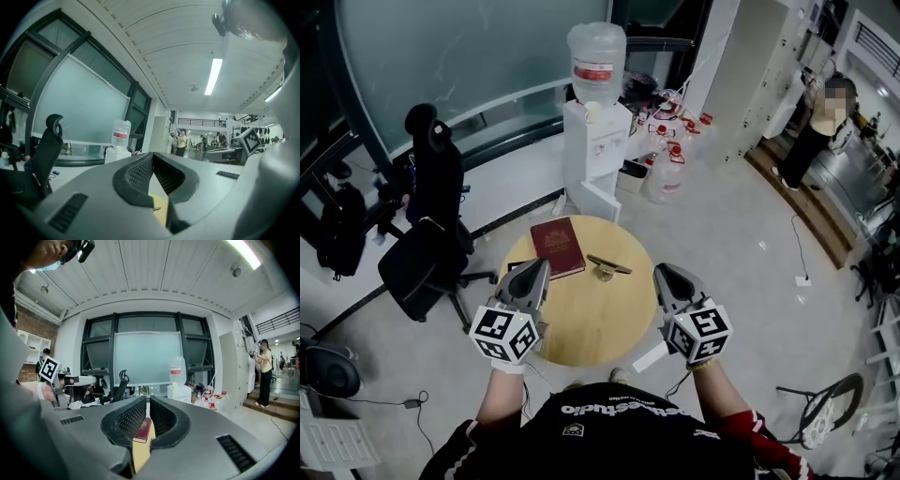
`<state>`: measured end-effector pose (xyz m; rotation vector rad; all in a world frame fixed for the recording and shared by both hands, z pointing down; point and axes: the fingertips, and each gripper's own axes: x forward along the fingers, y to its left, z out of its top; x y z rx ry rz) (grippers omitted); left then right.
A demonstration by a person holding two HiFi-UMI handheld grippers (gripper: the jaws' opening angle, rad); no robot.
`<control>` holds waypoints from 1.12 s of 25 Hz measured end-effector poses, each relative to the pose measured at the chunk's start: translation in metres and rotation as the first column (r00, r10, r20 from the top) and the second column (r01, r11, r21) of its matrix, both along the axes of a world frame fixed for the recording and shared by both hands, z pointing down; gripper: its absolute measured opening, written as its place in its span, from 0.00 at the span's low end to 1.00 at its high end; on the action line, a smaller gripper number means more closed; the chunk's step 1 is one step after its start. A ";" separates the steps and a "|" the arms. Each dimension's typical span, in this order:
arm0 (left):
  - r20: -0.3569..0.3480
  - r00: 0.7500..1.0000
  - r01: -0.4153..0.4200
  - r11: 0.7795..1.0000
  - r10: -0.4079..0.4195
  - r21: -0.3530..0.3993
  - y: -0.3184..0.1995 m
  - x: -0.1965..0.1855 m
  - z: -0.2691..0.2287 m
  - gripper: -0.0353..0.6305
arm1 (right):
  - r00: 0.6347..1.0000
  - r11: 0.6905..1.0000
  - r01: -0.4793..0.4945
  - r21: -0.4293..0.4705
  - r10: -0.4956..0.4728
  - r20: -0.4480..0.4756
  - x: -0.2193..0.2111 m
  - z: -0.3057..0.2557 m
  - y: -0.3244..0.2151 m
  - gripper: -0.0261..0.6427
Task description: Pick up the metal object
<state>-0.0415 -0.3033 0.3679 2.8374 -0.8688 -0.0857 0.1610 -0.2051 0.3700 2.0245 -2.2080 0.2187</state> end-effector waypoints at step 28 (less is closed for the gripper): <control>0.070 0.995 0.066 0.998 -0.067 0.012 0.017 0.044 0.034 0.08 | 0.948 0.933 0.301 -0.196 -0.314 -0.040 0.009 0.127 -0.049 0.24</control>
